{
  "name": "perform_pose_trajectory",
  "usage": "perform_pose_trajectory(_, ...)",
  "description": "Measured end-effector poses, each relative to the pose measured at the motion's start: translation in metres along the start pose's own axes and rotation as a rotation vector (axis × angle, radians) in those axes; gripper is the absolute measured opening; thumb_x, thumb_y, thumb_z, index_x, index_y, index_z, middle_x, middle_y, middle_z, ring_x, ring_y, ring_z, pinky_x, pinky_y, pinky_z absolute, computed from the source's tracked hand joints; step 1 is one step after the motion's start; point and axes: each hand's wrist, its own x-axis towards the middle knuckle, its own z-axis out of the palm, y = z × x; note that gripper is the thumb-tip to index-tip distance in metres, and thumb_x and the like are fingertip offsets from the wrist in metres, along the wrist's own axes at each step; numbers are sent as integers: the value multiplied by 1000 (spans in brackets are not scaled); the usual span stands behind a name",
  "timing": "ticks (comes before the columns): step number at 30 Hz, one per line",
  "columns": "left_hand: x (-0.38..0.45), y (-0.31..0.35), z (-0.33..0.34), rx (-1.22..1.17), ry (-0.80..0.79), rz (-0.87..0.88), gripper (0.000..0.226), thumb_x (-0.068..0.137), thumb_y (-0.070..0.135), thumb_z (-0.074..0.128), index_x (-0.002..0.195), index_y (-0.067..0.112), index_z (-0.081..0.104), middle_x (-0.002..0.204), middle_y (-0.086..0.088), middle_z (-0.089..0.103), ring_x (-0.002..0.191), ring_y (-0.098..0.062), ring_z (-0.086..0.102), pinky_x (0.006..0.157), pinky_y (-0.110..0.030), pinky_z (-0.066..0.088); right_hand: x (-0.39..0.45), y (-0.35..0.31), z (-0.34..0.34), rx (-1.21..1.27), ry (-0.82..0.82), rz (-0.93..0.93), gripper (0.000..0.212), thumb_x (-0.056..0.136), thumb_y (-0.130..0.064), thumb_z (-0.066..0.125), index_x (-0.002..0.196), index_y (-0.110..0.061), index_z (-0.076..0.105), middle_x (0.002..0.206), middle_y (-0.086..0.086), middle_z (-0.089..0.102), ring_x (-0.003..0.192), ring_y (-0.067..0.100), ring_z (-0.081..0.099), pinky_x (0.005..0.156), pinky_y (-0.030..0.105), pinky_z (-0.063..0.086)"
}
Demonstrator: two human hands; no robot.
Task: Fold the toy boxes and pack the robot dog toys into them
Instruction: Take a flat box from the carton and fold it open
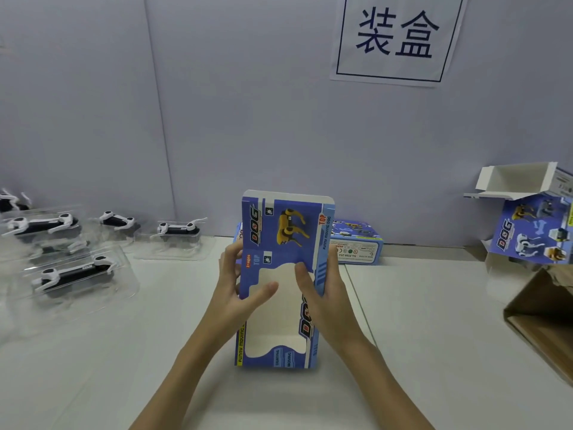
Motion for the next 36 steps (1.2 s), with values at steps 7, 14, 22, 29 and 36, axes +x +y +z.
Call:
perform_pose_trajectory(7, -4, 6, 10, 9, 216, 177, 42, 88, 54, 71, 123, 53, 48, 131, 9, 58, 117, -27, 66, 78, -25, 60, -1, 7, 3, -144, 222, -199, 61, 95, -47, 70, 144, -56, 35, 143, -19, 53, 128, 9, 58, 91, 14, 52)
perform_pose_trajectory(14, -11, 4, 18, 106, 233, 334, 67, 98, 41, 58, 158, 22, 36, 131, 1, 57, 118, -28, 59, 97, -32, 52, -6, 11, 9, -145, 92, -156, 80, 87, -67, 69, 154, -39, 35, 145, -21, 53, 133, 10, 55, 98, 15, 49)
perform_pose_trajectory(22, -6, 8, 19, 39, 341, 131, 52, 92, 50, 66, 140, 33, 55, 135, 5, 61, 122, -18, 62, 91, -23, 55, 1, 5, -9, 187, 73, 38, 84, 86, -38, 80, 151, -33, 27, 133, -8, 64, 114, 13, 71, 73, 26, 62)
perform_pose_trajectory(29, -1, 8, 5, -271, 40, -141, 52, 86, 61, 69, 135, 49, 55, 133, 4, 69, 132, -23, 62, 108, -57, 49, -1, 10, -14, 218, 30, -129, 51, 105, -31, 49, 153, -36, 31, 143, -7, 51, 124, 21, 65, 78, 33, 63)
perform_pose_trajectory(36, -6, 13, 6, -417, 13, -2, 31, 75, 24, 67, 103, 29, 54, 136, -1, 56, 111, -31, 56, 81, -49, 50, 1, 14, -15, -26, 154, -251, 20, 106, -28, 48, 126, -24, 48, 150, -8, 47, 139, 24, 50, 106, 40, 46)
